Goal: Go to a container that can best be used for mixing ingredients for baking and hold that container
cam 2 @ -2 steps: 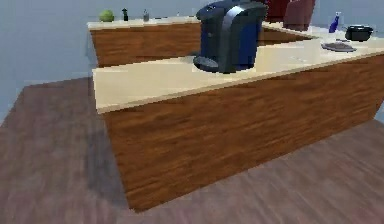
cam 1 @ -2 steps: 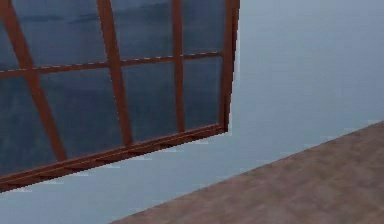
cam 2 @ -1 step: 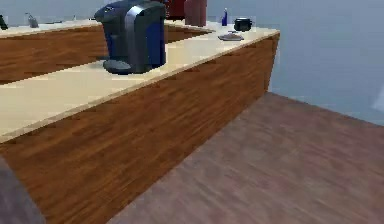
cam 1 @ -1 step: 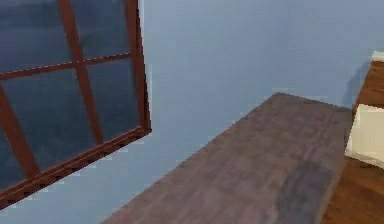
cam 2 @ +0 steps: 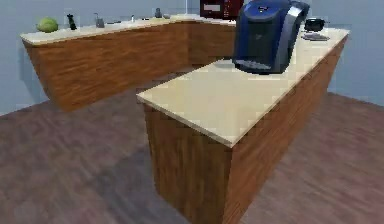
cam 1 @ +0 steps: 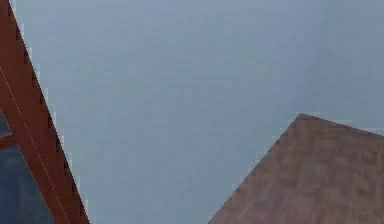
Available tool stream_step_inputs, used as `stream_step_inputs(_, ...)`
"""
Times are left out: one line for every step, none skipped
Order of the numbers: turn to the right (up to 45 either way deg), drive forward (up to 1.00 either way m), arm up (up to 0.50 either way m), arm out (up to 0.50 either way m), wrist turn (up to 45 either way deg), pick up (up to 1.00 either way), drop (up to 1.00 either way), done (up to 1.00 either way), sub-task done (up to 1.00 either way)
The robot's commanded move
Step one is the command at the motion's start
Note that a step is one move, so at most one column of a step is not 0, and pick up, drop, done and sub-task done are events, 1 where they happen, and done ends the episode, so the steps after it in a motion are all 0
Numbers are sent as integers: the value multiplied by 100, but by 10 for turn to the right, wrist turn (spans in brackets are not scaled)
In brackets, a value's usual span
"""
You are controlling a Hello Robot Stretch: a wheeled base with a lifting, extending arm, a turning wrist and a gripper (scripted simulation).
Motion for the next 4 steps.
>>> stream_step_inputs(420,0,0,0,0,0,0,0,0)
stream_step_inputs(0,100,0,0,0,0,0,0,0)
stream_step_inputs(0,5,0,0,0,0,0,0,0)
stream_step_inputs(450,0,0,0,0,0,0,0,0)
